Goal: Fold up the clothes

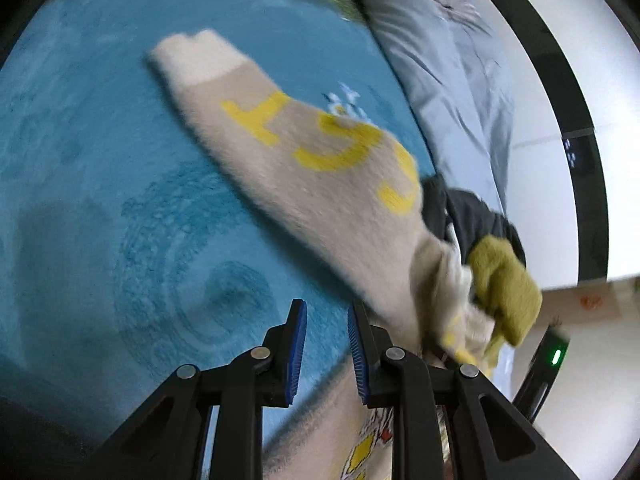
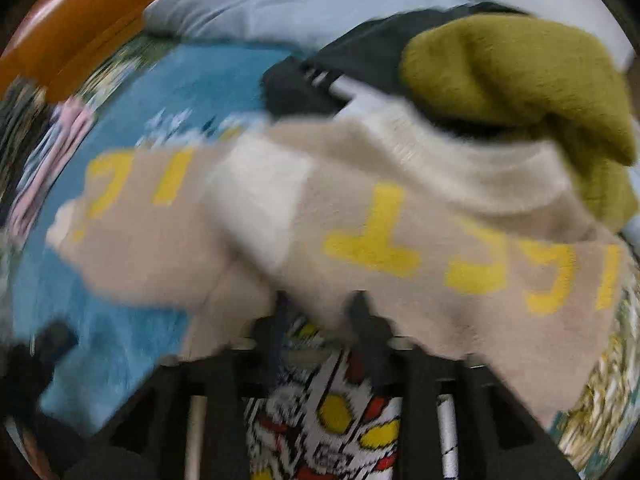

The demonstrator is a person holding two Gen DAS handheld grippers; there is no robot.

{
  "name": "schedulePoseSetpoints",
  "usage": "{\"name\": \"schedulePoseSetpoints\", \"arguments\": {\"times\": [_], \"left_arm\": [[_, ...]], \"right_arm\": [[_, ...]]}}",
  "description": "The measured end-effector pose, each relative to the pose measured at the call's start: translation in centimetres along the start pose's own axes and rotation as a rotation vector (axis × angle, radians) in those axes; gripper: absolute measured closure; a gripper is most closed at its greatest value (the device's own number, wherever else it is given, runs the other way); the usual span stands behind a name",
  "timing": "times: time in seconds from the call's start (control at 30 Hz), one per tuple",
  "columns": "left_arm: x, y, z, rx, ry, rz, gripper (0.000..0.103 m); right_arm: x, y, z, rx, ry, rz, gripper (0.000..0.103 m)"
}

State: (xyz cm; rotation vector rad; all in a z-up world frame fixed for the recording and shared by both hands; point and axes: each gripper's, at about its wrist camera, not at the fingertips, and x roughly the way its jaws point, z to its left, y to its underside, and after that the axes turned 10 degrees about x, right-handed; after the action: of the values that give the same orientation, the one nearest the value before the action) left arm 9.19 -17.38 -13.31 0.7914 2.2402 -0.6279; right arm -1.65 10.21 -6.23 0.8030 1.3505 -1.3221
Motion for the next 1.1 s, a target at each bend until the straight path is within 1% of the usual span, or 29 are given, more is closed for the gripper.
{"name": "schedulePoseSetpoints", "arguments": {"times": [0.07,0.1,0.13,0.2,0.27,0.37,0.47,0.53,0.63,0.7,0.73,0.8,0.87,0.9,0.97,1.0,1.03,1.07,1.1], "left_arm": [[0.0,-0.7,0.9,-0.040,-0.004,-0.026,0.079],[-0.1,-1.1,1.4,-0.060,-0.018,-0.042,0.075],[-0.2,-1.6,1.9,-0.080,-0.037,-0.058,0.062],[-0.3,-2.6,3.0,-0.121,-0.069,-0.098,0.045],[-0.3,-3.6,4.1,-0.153,-0.095,-0.137,0.045],[0.2,-5.4,4.3,-0.111,-0.123,-0.159,0.045],[0.9,-7.1,4.8,-0.047,-0.200,-0.162,0.045],[1.3,-7.8,5.4,-0.044,-0.247,-0.147,0.045],[1.2,-8.4,6.1,-0.055,-0.237,-0.171,0.046],[1.4,-9.0,6.1,-0.031,-0.237,-0.178,0.047],[1.6,-9.3,6.1,-0.013,-0.240,-0.174,0.047],[2.4,-9.8,6.2,0.008,-0.256,-0.136,0.047],[2.6,-9.7,6.3,0.020,-0.266,-0.130,0.047],[2.7,-9.8,6.3,0.025,-0.274,-0.127,0.049],[2.8,-10.0,6.0,0.043,-0.315,-0.115,0.063],[2.8,-10.0,6.0,0.049,-0.329,-0.111,0.076],[2.5,-10.0,6.2,0.048,-0.321,-0.110,0.086],[2.1,-9.9,6.3,0.046,-0.312,-0.114,0.091],[1.5,-9.9,6.2,0.041,-0.300,-0.127,0.092]], "right_arm": [[-0.7,0.7,-0.5,-0.003,-0.030,0.003,0.055],[-1.3,0.9,-0.9,0.008,-0.037,-0.005,0.055],[-1.8,1.2,-1.3,0.021,-0.041,-0.011,0.055],[-2.5,1.9,-2.3,0.056,-0.041,-0.010,0.055],[-2.5,2.4,-3.1,0.083,-0.023,0.015,0.055],[-2.2,3.3,-3.9,0.113,-0.013,0.056,0.055],[-1.8,3.6,-4.8,0.140,-0.005,0.093,0.055],[-1.6,3.4,-5.5,0.171,-0.001,0.113,0.055],[-1.7,2.7,-5.8,0.194,-0.014,0.105,0.055],[-1.8,2.5,-5.7,0.186,-0.013,0.099,0.055],[-1.7,2.4,-5.5,0.180,-0.014,0.099,0.055],[-1.3,2.7,-5.3,0.173,-0.021,0.117,0.055],[-0.8,3.0,-5.0,0.171,-0.032,0.144,0.055],[-0.5,3.2,-4.9,0.170,-0.038,0.157,0.055],[-0.2,3.5,-4.6,0.165,-0.042,0.168,0.055],[-0.4,3.4,-4.6,0.165,-0.045,0.165,0.055],[-0.5,3.4,-4.6,0.166,-0.049,0.162,0.055],[-0.7,3.4,-4.6,0.167,-0.052,0.159,0.055],[-0.8,3.3,-4.7,0.171,-0.056,0.155,0.055]]}}
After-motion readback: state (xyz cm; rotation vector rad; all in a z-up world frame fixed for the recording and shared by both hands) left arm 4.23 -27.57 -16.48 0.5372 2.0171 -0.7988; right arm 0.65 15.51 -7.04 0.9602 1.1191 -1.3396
